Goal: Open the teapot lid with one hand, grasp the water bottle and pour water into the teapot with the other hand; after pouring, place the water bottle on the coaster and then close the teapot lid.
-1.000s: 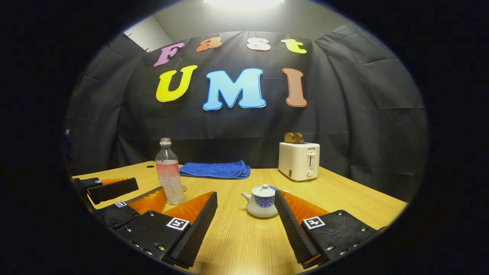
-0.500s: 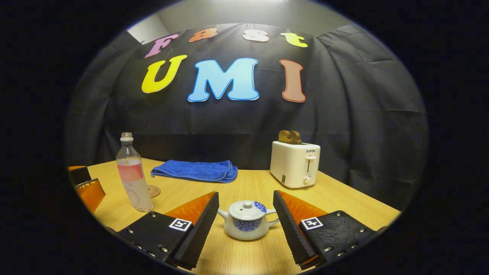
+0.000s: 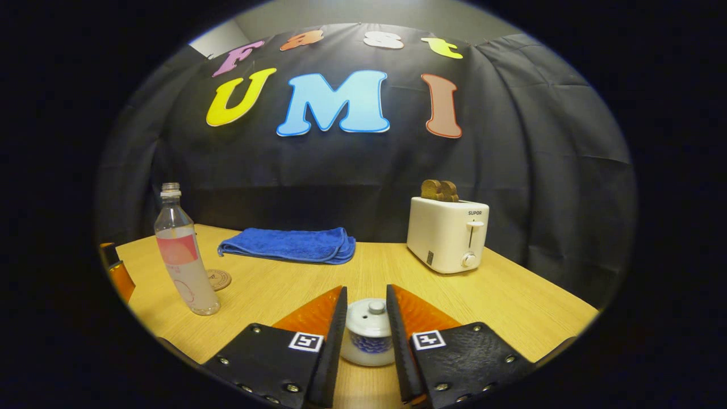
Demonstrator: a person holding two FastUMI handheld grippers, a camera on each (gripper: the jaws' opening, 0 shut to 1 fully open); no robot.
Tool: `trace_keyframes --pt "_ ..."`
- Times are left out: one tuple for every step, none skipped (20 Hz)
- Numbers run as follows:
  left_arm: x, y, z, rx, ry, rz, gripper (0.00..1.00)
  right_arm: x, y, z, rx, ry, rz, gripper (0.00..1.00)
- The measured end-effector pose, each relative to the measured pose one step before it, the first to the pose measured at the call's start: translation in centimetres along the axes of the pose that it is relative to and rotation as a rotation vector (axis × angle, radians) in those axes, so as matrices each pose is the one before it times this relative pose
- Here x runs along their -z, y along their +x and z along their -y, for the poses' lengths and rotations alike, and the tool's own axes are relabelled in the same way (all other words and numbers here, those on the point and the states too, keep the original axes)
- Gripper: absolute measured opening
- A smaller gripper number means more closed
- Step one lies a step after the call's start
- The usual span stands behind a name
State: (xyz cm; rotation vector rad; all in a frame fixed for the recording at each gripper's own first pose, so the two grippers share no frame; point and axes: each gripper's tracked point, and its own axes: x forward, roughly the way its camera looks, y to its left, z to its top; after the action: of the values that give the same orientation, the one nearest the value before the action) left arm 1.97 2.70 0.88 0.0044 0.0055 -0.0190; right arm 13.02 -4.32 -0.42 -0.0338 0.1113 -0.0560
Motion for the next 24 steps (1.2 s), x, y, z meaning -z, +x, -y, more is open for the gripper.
trace_keyframes --pt "0.155 -0.013 0.024 0.0008 -0.00276 0.00016 1.0 0.294 0.168 0.112 0.00192 0.00048 -0.00583 0.41" --pt "-0.082 0.004 0.009 -0.00009 -0.00258 0.00021 1.0 -0.186 -0.044 0.04 0.00391 -0.00213 0.00154 0.41" --pt "0.109 0.078 0.076 0.00155 -0.0012 -0.00144 1.0 0.063 -0.046 0.082 0.00123 -0.00043 -0.00053 0.41" --pt "0.063 0.083 -0.01 0.00026 0.00016 -0.00265 1.0 -0.116 0.056 -0.015 -0.00051 0.00211 0.00194 0.41" --pt "0.144 0.039 0.034 0.00156 -0.0003 -0.00244 1.0 0.018 -0.093 0.074 0.00004 -0.00259 -0.00134 0.41" --pt "-0.066 0.061 0.036 0.00079 0.00086 -0.00154 1.0 0.019 0.588 0.608 0.03171 -0.00995 0.00715 0.41" --pt "0.04 -0.064 -0.043 -0.00036 0.00103 -0.00113 1.0 -0.008 -0.398 0.066 -0.00381 0.01465 -0.00307 0.19" --pt "-0.14 -0.066 -0.097 -0.00255 -0.00018 0.00242 1.0 -0.127 -0.181 0.056 -0.00335 -0.01051 0.00064 0.17" --pt "-0.148 -0.056 -0.037 -0.00172 0.00019 0.00327 1.0 0.232 -0.053 0.122 -0.0003 -0.0178 -0.00314 0.17" --pt "-0.006 -0.018 0.039 -0.00051 0.00195 0.00282 1.0 -0.118 -0.073 -0.227 -0.00451 -0.00872 0.00509 0.17" --pt "0.034 0.056 0.011 -0.00132 0.00422 0.00081 1.0 -0.268 0.004 0.214 0.00496 -0.01196 0.00563 0.17" --pt "-0.026 0.014 0.054 0.0012 0.00345 0.00106 1.0 0.111 0.2 0.289 0.01344 -0.00543 0.00037 0.1" --pt "-0.017 -0.023 -0.002 0.00156 -0.0021 0.00108 1.0 -0.091 0.21 -0.073 -0.00061 -0.01101 -0.00017 0.03" --pt "0.017 0.082 -0.056 -0.00013 -0.00457 0.00303 1.0 -0.169 -0.282 -0.052 -0.00494 -0.00709 0.00584 0.03" --pt "-0.122 0.11 -0.02 0.00135 -0.00419 0.00221 1.0 -0.089 -0.034 -0.021 -0.00298 -0.00042 0.0019 0.03" --pt "0.136 0.229 0.193 0.00522 -0.00439 -0.00016 1.0 -0.259 -0.21 0.064 -0.00474 0.00395 0.00754 0.03" --pt "0.341 0.191 0.299 0.01112 -0.00658 -0.00496 1.0 -0.316 -0.204 0.046 -0.00267 0.00434 0.01334 0.03" --pt "0.14 0.222 0.184 0.00685 -0.0076 -0.00319 1.0 -0.554 -0.249 0.018 -0.00017 0.00153 0.01615 0.03" --pt "0.11 0.116 0.076 0.00417 -0.01005 0.00127 1.0 -0.527 -0.393 -0.033 -0.0048 0.00267 0.01847 0.02" --pt "-0.124 0.29 -0.015 0.00035 -0.00488 0.00462 1.0 -0.497 -0.485 -0.124 -0.00554 0.00048 0.01375 0.03" --pt "-0.019 0.605 -0.251 -0.00797 0.01341 0.00265 1.0 -0.461 -0.543 -0.172 -0.0078 -0.00303 0.01464 0.03" --pt "0.008 0.618 -0.243 -0.01074 0.01717 0.00122 1.0 -0.188 -0.459 -0.195 -0.01012 -0.0006 0.00758 0.03" --pt "0.031 0.752 -0.089 -0.0032 0.01499 0.00013 1.0 -0.317 -0.505 -0.2 -0.01043 -0.00227 0.00987 0.03" --pt "0.194 0.789 0.003 0.00149 0.00661 -0.00711 1.0 -0.064 -0.589 -0.059 -0.00298 -0.01314 0.01028 0.02"
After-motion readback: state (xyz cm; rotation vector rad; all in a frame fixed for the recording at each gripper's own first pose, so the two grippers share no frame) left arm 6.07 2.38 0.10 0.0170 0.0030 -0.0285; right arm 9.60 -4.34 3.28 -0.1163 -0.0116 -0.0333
